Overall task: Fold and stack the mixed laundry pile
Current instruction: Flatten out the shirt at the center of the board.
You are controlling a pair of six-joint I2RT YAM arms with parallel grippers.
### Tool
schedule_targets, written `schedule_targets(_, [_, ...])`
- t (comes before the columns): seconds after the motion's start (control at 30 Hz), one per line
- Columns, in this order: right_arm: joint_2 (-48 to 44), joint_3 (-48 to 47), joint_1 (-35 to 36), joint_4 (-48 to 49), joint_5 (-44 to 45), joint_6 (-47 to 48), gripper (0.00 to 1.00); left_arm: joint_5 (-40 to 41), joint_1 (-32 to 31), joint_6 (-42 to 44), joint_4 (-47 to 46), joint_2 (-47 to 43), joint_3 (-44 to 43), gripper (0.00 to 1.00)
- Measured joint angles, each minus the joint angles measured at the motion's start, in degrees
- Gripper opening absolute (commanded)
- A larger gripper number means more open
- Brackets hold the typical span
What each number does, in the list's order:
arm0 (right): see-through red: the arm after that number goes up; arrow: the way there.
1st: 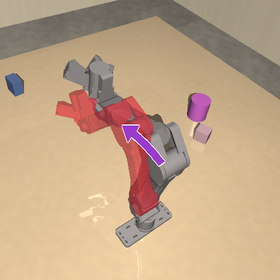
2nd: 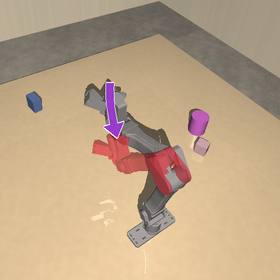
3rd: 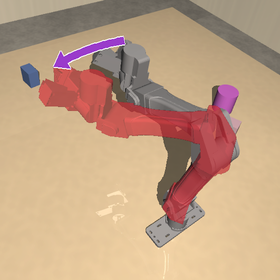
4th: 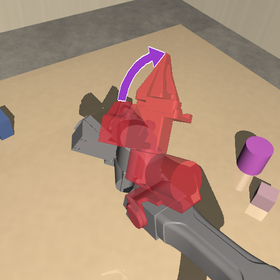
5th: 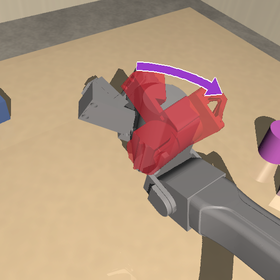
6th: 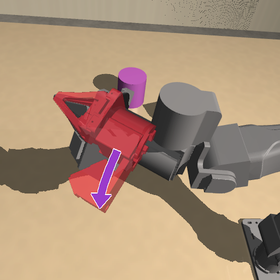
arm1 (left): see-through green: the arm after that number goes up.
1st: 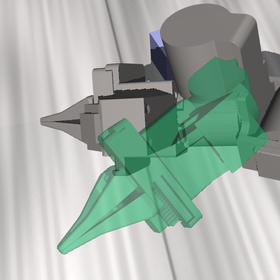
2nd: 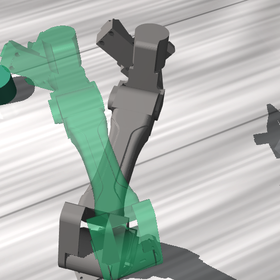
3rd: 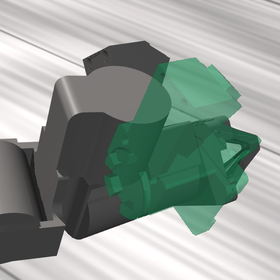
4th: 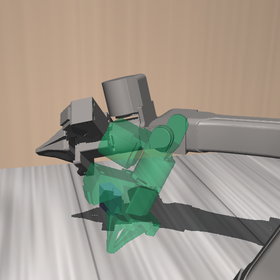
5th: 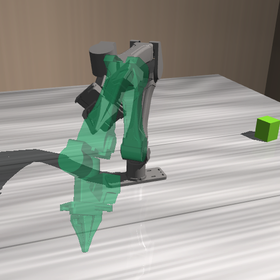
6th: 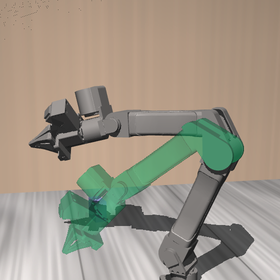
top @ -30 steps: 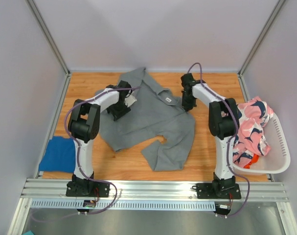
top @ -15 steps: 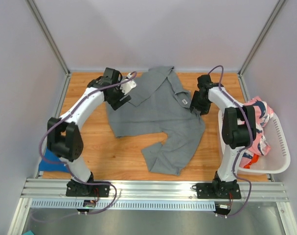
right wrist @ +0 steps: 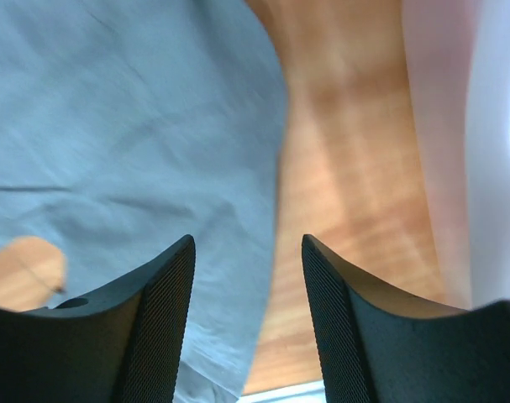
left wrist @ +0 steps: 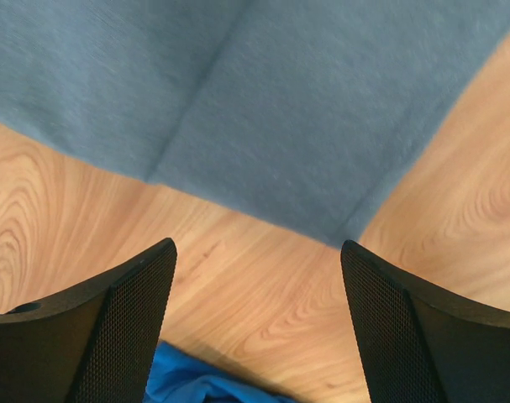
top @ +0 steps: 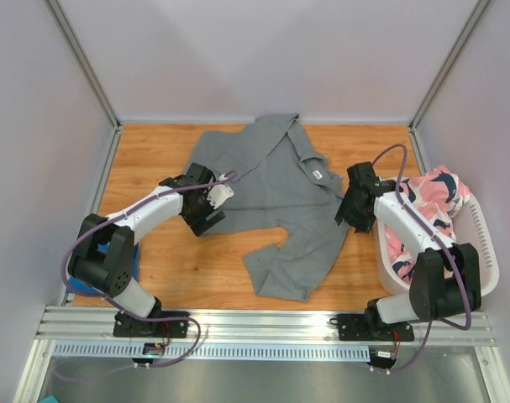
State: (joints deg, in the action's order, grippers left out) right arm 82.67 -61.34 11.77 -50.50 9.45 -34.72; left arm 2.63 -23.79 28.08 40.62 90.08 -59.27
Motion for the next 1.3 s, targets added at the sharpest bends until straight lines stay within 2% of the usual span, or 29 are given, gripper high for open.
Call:
schedule_targets(0.1, [-3.06,8.66,0.33,1.88,-2.78,-3.08,0.56,0.94,-0.57,-2.54,-3.32,0.42,0.57,0.86])
schedule_targets(0.23, [-3.39,14.75,0.98,4.55,-5.33,-4.94,0.56,0.46,-1.25,-5.11,-6.40,1.86,0.94,0.84])
schedule_targets(0.53, [-0.13,15.34,1.05,9.16,-6.19,-7.52,0.54,-2.95,-4.04,-4.61,-7.61,0.17,6.36,0.85])
schedule_targets(0.63, [3.06,15.41,0.90,10.69,-6.05,-7.89,0.44,-0.33,-4.02,-4.13,-8.83,-0.24,8.41,0.84])
schedule_targets(0.73, [4.48,14.78,0.68,11.15,-6.12,-7.91,0.20,2.56,-3.93,-4.17,-10.49,-0.11,9.14,0.82])
schedule_targets(0.83, [4.52,14.82,0.52,11.61,-6.40,-8.04,0.09,5.44,-3.93,-4.28,-12.57,0.11,9.18,0.80])
schedule_targets(0.87, [4.50,14.84,0.52,11.80,-6.47,-8.04,0.03,6.47,-3.91,-4.39,-13.33,0.17,9.22,0.80])
schedule_targets(0.97, [4.48,14.86,0.52,12.31,-6.64,-8.04,0.00,7.54,-3.67,-4.59,-14.78,0.26,9.29,0.78])
schedule_targets(1.07, [4.44,14.86,0.52,12.41,-6.73,-7.91,0.00,7.06,-3.17,-5.07,-15.37,0.26,9.29,0.63])
schedule_targets(1.1, [4.42,14.86,0.52,12.41,-6.75,-7.87,0.00,6.36,-2.67,-5.42,-15.56,0.26,9.29,0.51])
schedule_targets(1.17, [4.28,14.78,0.52,12.35,-6.82,-7.63,0.00,5.40,-1.68,-6.05,-15.85,0.26,9.29,0.39])
schedule_targets(1.2, [4.15,14.62,0.52,12.17,-6.88,-7.43,0.00,4.81,-0.76,-6.34,-16.04,0.26,9.29,0.25])
schedule_targets(1.3, [2.86,12.94,0.55,11.17,-7.08,-6.78,0.00,3.72,2.16,-6.82,-16.06,0.26,9.16,0.00])
